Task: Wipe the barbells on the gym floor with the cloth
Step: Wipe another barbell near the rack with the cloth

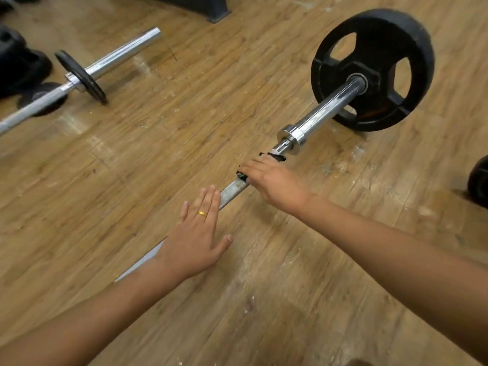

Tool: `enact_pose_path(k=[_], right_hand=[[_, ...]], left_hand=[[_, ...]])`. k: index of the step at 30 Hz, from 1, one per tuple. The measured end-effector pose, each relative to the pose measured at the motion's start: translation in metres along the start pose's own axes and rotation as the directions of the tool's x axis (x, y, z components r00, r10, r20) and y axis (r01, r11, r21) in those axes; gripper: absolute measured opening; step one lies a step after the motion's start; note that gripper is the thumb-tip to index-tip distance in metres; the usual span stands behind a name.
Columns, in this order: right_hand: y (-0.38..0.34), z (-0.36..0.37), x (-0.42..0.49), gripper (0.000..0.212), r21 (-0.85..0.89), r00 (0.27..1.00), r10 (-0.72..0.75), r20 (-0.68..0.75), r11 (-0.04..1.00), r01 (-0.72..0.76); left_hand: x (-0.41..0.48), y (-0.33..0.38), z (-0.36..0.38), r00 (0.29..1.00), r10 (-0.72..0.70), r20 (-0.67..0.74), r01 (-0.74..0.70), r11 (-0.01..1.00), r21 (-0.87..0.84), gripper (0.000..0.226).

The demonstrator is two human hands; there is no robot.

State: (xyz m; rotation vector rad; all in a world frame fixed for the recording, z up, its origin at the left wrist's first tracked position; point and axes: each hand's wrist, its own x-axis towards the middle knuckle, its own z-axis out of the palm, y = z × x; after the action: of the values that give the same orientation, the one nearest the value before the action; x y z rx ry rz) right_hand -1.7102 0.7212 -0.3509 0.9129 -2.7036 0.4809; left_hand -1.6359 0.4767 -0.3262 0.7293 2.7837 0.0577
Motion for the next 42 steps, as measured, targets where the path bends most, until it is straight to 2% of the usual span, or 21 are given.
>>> enact_pose_path(k=[3, 5, 7, 10, 13, 16, 20, 22, 24, 25, 27, 31, 33, 36, 39, 42], right_hand=[[0.023, -0.002, 0.007, 0.025, -0.014, 0.997, 0.049, -0.058, 0.999, -0.050], [0.031, -0.001, 0.011, 0.022, 0.020, 0.977, 0.187, -0.104, 0.982, -0.186], [0.029, 0.006, 0.014, 0.023, 0.059, 0.959, 0.250, -0.135, 0.968, -0.244], [0.030, 0.012, 0.017, 0.034, 0.095, 0.971, 0.218, -0.095, 0.973, -0.209], [0.040, 0.007, 0.019, 0.034, 0.097, 0.981, 0.192, -0.039, 0.977, -0.187], [0.044, 0.001, 0.014, 0.040, 0.072, 0.992, 0.129, -0.017, 0.989, -0.127], [0.052, -0.005, 0.017, 0.049, 0.031, 0.976, 0.208, 0.056, 0.977, -0.210], [0.053, -0.011, 0.023, 0.045, 0.011, 0.970, 0.219, 0.105, 0.975, -0.221], [0.049, -0.025, 0.031, 0.042, 0.031, 0.959, 0.224, 0.174, 0.972, -0.233], [0.045, -0.035, 0.035, 0.041, 0.041, 0.949, 0.244, 0.202, 0.966, -0.257], [0.034, -0.050, 0.041, 0.042, 0.023, 0.930, 0.287, 0.231, 0.954, -0.300], [0.029, -0.064, 0.050, 0.043, -0.014, 0.953, 0.304, -0.001, 0.953, -0.304], [0.036, -0.070, 0.043, 0.046, -0.061, 0.958, 0.275, -0.077, 0.958, -0.280], [0.060, -0.075, 0.023, 0.046, -0.077, 0.965, 0.255, -0.056, 0.963, -0.259], [0.081, -0.073, 0.023, 0.045, -0.036, 0.965, 0.263, -0.005, 0.964, -0.263], [0.091, -0.066, 0.039, 0.040, 0.014, 0.971, 0.238, 0.009, 0.971, -0.238]], left_hand=[[0.009, 0.002, -0.024, 0.994, 0.077, 0.075, -0.082, 0.994, 0.074, 0.093], [0.015, 0.005, -0.030, 0.984, 0.178, 0.028, -0.180, 0.975, 0.131, 0.089], [0.023, 0.007, -0.029, 0.964, 0.267, -0.012, -0.258, 0.943, 0.212, 0.086], [0.038, 0.007, -0.024, 0.955, 0.295, -0.007, -0.286, 0.931, 0.226, 0.085], [0.048, -0.004, -0.017, 0.963, 0.268, 0.022, -0.268, 0.948, 0.169, 0.085], [0.050, -0.012, -0.011, 0.959, 0.283, 0.026, -0.282, 0.940, 0.190, 0.086], [0.053, -0.024, -0.021, 0.939, 0.344, -0.008, -0.338, 0.928, 0.159, 0.086], [0.057, -0.034, -0.039, 0.914, 0.402, 0.058, -0.406, 0.904, 0.134, 0.086], [0.060, -0.045, -0.060, 0.891, 0.401, 0.211, -0.426, 0.901, 0.086, 0.087], [0.063, -0.049, -0.071, 0.881, 0.384, 0.276, -0.424, 0.900, 0.099, 0.088], [0.072, -0.053, -0.088, 0.874, 0.377, 0.307, -0.439, 0.883, 0.164, 0.088], [0.079, -0.044, -0.098, 0.903, 0.382, 0.195, -0.414, 0.895, 0.165, 0.085], [0.082, -0.030, -0.090, 0.896, 0.403, 0.185, -0.433, 0.885, 0.169, 0.084], [0.105, 0.000, -0.070, 0.906, 0.385, 0.177, -0.418, 0.883, 0.216, 0.084], [0.127, 0.035, -0.057, 0.963, 0.262, 0.066, -0.270, 0.945, 0.184, 0.086], [0.140, 0.061, -0.050, 0.989, 0.146, 0.021, -0.147, 0.975, 0.166, 0.088]])
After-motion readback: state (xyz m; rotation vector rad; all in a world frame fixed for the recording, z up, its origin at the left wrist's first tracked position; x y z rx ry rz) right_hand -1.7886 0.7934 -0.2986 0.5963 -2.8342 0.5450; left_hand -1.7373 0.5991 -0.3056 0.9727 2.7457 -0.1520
